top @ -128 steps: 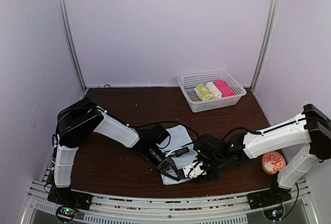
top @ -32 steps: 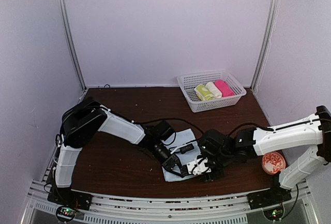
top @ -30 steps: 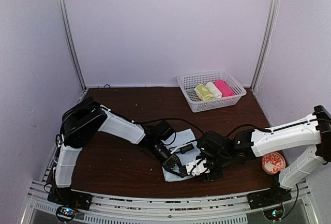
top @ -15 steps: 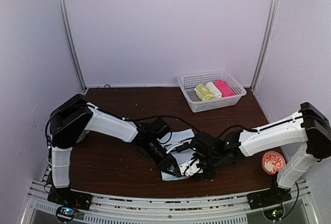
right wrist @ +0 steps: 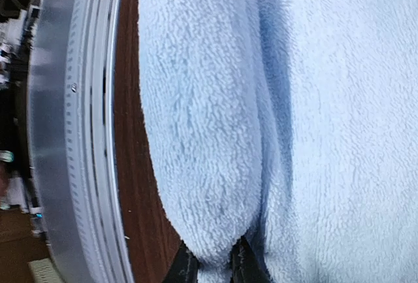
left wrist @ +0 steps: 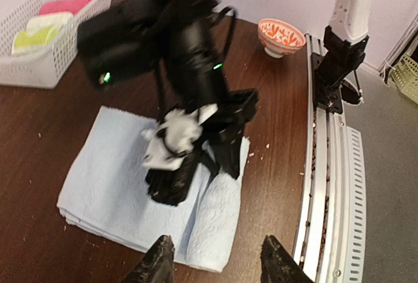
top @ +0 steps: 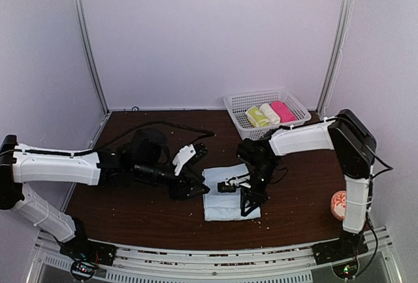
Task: Roll the towels
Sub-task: Roll the towel at the center of the board.
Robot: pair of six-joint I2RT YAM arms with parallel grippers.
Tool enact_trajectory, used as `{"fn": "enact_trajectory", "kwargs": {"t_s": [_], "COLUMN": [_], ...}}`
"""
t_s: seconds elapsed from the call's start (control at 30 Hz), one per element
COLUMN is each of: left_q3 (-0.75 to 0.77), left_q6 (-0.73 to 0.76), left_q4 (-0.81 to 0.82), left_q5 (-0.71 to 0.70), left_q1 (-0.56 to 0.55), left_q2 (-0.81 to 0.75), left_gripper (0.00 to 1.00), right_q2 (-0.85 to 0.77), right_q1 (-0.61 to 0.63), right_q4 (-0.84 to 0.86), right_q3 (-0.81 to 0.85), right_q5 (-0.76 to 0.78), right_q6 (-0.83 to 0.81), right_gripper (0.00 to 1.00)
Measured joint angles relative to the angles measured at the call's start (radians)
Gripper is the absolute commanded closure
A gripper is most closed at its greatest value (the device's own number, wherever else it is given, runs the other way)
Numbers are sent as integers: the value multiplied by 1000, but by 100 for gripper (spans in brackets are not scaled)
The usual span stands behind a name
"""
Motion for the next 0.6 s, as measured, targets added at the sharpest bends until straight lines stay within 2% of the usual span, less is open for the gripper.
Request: {"fn": "enact_trajectory", "kwargs": {"t_s": [0.1,0.2,0.37,0.6], "left_q3": [6,50,208,287], "left_q6": [74,165,300,459], "left_q4": [30,8,-63,-164], "left_q5": [-81,-166,-263,-322], "left_q1": [-72,-157,-254,-257], "left_q2": [-30,18,236,459], "left_gripper": [52,53,53,54], "right_q2": [153,230,242,242], "right_q1": [-49,-78,-82,-82], "right_q4": [-180,-270,-293,-292], "right_q3": [142,194,197,197], "right_q5": [-115,-193,-209,-207], "right_q6": [-49,-69,-43,-5], "right_gripper": [92,93,92,92]}}
